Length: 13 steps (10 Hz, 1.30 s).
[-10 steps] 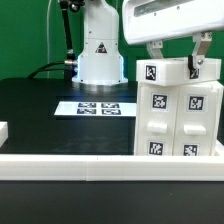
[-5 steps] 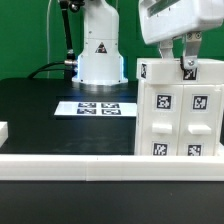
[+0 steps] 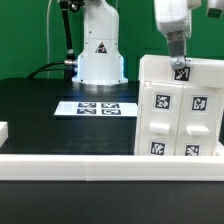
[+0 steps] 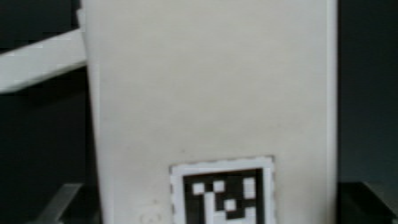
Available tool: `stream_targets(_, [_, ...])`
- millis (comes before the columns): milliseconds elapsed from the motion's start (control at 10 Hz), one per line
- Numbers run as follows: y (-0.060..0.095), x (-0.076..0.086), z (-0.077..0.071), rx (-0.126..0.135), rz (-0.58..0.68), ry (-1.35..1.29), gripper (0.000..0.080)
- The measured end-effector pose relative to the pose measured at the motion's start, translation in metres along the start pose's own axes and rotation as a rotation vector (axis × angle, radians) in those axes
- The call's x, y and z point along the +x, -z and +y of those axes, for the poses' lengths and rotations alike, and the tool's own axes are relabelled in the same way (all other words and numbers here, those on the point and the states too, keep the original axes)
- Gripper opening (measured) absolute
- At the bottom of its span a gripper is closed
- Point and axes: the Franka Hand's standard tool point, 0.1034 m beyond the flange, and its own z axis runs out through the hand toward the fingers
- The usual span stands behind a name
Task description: Assemble cabinet
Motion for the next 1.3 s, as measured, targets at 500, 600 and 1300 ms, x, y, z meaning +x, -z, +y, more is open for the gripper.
stream_targets(500, [0.0013,-0.0028,0.0006,0.003,-0.009,-0.074,0.0666])
stream_targets(600, [0.0009,-0.003,0.001,0.003,-0.009,-0.067,0.0758])
stream_targets(1300, [-0.0016,-0.0041,0.0031,-0.001,-0.007,-0.035,0.0797])
